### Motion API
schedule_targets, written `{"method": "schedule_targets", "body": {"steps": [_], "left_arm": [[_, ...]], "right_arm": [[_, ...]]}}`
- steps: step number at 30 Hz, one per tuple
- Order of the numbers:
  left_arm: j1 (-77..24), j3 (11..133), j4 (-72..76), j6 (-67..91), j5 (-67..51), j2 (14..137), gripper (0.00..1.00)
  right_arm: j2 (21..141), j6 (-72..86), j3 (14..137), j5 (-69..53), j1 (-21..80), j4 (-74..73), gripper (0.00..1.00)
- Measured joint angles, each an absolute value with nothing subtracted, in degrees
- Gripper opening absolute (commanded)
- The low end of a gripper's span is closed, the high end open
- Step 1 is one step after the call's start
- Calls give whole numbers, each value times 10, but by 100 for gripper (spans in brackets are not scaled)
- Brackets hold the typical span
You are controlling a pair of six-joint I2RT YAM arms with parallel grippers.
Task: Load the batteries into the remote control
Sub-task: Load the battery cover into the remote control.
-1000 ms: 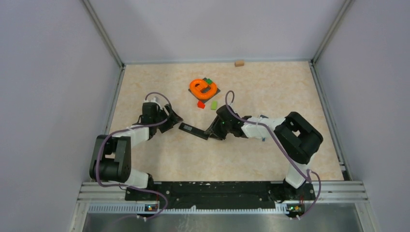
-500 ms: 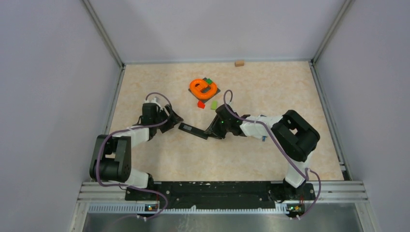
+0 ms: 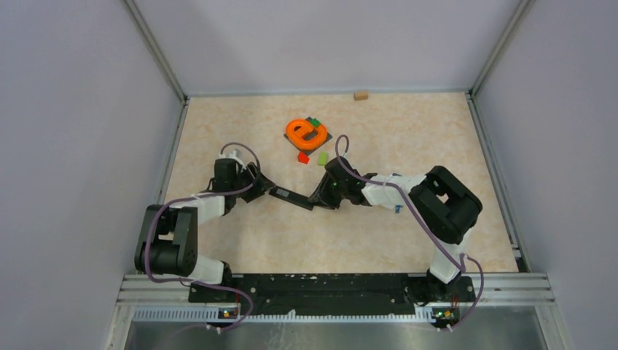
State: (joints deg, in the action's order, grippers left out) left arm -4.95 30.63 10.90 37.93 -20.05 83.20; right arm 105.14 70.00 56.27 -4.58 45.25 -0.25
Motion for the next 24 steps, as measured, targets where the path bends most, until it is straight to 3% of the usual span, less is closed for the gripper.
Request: {"method": "schedule_targets", "body": {"steps": [12,19,24], "left_arm": [[-50,302,128,393,-238,853,42],[-44,287,170,409,-247,868,26],[-40,266,211,422,-252,871,22]], "right_arm": [[1052,702,560,-44,452,-3,24],[1052,712,559,-44,453,-2,21],[1056,717,560,-47,453,0,21]]}}
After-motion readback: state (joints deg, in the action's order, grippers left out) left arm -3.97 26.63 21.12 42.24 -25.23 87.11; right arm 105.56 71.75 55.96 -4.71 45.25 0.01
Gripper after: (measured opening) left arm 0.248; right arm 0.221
